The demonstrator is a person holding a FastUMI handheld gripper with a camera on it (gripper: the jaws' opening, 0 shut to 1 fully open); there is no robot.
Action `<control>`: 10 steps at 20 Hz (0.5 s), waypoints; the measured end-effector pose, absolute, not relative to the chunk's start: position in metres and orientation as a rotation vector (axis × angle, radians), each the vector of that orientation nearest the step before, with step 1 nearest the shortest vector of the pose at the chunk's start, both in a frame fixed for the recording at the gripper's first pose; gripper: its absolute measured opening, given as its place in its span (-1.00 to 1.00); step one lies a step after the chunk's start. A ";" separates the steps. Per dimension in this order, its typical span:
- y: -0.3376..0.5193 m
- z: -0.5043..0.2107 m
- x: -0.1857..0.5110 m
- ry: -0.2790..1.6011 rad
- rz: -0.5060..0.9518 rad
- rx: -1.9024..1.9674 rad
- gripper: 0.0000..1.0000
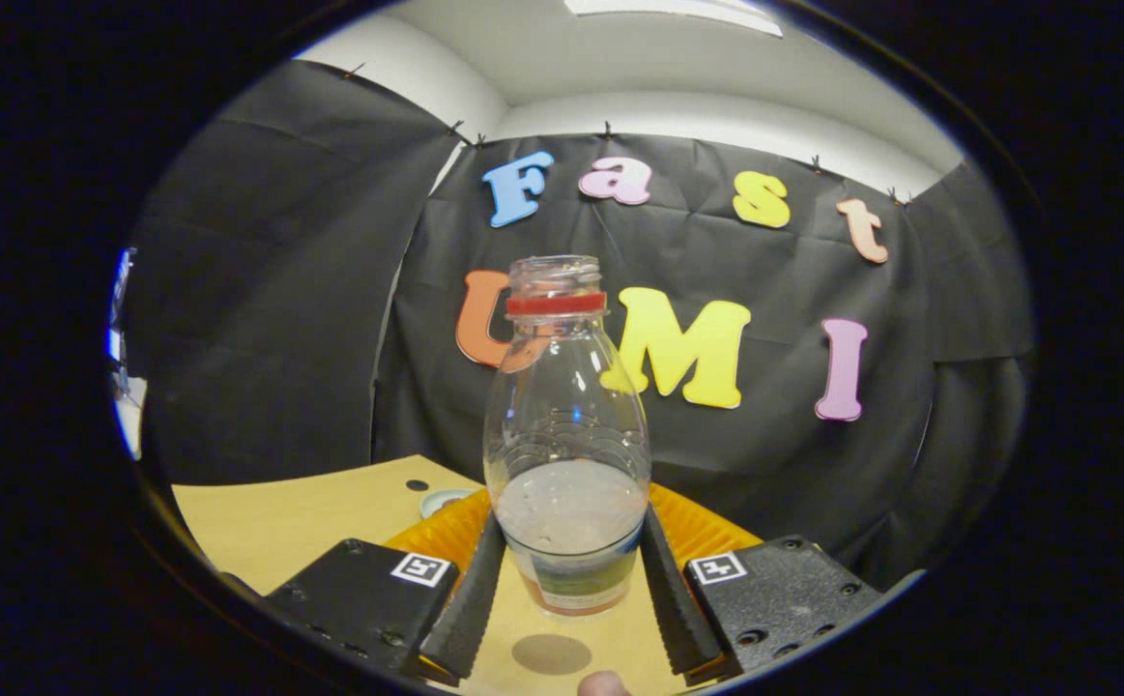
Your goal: Take the bottle from table, then pour the juice into the cup, finally place the bottle on the coaster
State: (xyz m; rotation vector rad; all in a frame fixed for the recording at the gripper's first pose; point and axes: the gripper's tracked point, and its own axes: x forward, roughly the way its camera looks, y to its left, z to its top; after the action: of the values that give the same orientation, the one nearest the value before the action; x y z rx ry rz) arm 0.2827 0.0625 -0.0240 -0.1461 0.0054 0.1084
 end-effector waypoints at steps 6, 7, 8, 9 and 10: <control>0.044 -0.064 0.324 0.063 0.075 -0.049 0.51; 0.045 -0.070 0.331 0.074 0.074 -0.042 0.51; 0.042 -0.079 0.335 0.088 0.071 -0.038 0.51; 0.040 -0.089 0.338 0.105 0.074 -0.028 0.51; 0.040 -0.100 0.341 0.125 0.076 -0.015 0.51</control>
State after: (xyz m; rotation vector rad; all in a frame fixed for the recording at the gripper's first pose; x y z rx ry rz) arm 0.3408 0.0405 -0.1000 -0.0152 0.1254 0.0764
